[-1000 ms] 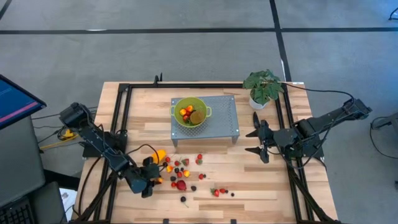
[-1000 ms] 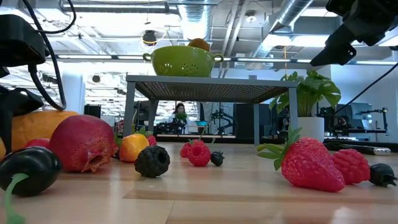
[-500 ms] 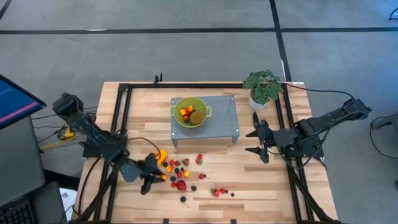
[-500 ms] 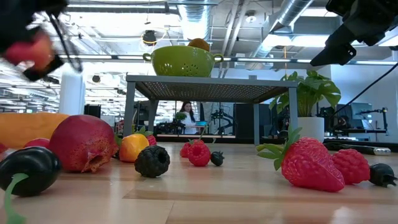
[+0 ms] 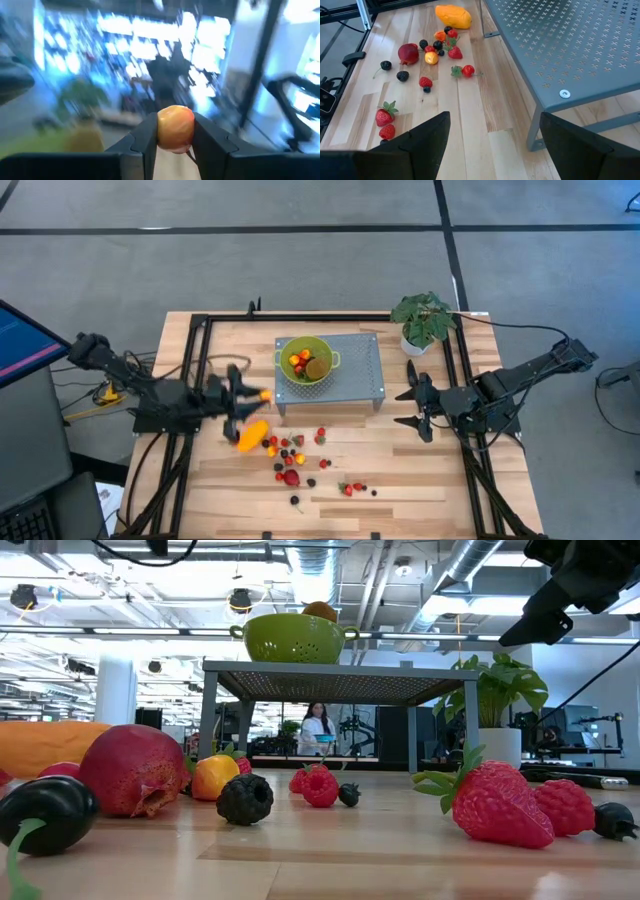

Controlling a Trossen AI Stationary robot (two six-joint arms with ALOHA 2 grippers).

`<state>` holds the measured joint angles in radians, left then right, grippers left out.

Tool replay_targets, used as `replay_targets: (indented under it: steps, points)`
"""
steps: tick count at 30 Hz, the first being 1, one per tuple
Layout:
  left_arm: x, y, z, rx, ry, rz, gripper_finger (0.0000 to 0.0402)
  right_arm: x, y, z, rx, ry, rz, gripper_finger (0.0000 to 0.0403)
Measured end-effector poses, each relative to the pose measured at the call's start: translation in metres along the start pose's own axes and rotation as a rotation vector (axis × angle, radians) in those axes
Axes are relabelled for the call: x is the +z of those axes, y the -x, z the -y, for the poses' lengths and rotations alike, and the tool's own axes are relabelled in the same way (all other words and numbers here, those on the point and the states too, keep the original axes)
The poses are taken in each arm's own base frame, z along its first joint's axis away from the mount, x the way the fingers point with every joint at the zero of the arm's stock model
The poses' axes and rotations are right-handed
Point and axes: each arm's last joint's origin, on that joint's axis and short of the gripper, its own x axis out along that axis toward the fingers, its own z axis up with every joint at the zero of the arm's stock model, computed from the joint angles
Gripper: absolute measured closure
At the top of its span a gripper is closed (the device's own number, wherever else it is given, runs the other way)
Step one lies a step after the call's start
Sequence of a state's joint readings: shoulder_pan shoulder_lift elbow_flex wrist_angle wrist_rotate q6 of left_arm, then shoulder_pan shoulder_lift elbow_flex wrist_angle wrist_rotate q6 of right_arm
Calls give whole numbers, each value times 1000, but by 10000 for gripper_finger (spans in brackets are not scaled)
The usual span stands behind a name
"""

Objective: Pick & Place Fruit
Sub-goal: Put the peach into the green strainer bowl on the shelf

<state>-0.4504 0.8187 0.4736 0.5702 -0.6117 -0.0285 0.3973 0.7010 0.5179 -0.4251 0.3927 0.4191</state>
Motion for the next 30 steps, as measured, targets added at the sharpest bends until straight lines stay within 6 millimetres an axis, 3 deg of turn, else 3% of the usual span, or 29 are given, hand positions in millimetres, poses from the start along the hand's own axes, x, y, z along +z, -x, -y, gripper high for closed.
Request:
replay_targets:
  steps: [5, 10, 19, 30]
  points:
    - [19, -10, -23, 128, -124, 173, 303, 0, 0, 0, 0, 0, 0, 101]
    - [18, -25, -48, 191, -167, 204, 303, 0, 0, 0, 0, 0, 0, 101]
    - [-15, -57, -77, 231, -140, 75, 303, 0, 0, 0, 0, 0, 1, 101]
    - [-46, -73, -88, 272, -176, -56, 303, 0, 0, 0, 0, 0, 0, 101]
